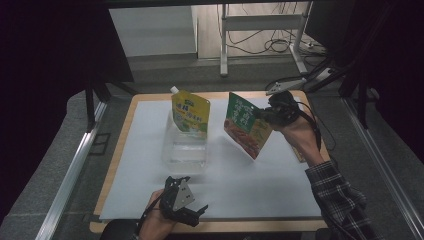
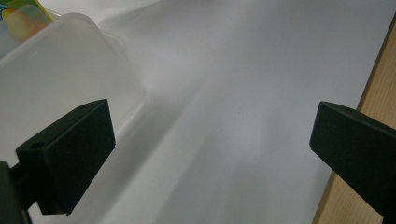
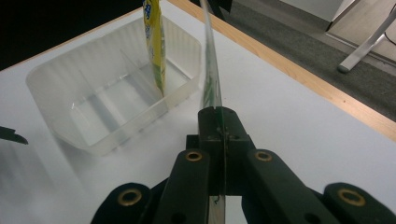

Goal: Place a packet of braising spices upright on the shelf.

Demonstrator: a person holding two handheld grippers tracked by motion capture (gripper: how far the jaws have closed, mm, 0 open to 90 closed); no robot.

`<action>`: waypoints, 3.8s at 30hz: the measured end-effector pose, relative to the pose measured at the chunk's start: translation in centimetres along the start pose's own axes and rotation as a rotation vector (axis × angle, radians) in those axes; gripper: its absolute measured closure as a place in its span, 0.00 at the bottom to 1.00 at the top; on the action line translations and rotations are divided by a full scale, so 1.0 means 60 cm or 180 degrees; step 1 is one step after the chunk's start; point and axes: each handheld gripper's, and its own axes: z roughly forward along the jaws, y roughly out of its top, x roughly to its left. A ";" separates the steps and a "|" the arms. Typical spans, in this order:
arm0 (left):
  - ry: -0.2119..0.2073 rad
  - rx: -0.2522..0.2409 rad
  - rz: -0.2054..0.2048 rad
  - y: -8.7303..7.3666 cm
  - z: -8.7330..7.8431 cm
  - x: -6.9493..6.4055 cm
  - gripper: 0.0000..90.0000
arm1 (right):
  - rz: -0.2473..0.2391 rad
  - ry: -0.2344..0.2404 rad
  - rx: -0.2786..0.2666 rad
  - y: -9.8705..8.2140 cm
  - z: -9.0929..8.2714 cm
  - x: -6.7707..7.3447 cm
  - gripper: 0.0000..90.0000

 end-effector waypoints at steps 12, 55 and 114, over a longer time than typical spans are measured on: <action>-0.0006 0.0003 0.0003 0.000 0.001 0.000 0.00 | -0.0014 0.0180 -0.0128 0.007 -0.027 0.008 0.99; -0.0031 -0.0042 -0.0021 0.000 0.000 -0.001 0.00 | -0.0191 0.0898 -0.0280 0.104 0.007 0.069 0.99; -0.0075 -0.0006 0.0028 0.000 0.001 -0.002 0.00 | -0.0031 0.1331 -0.0263 0.156 0.218 0.110 0.99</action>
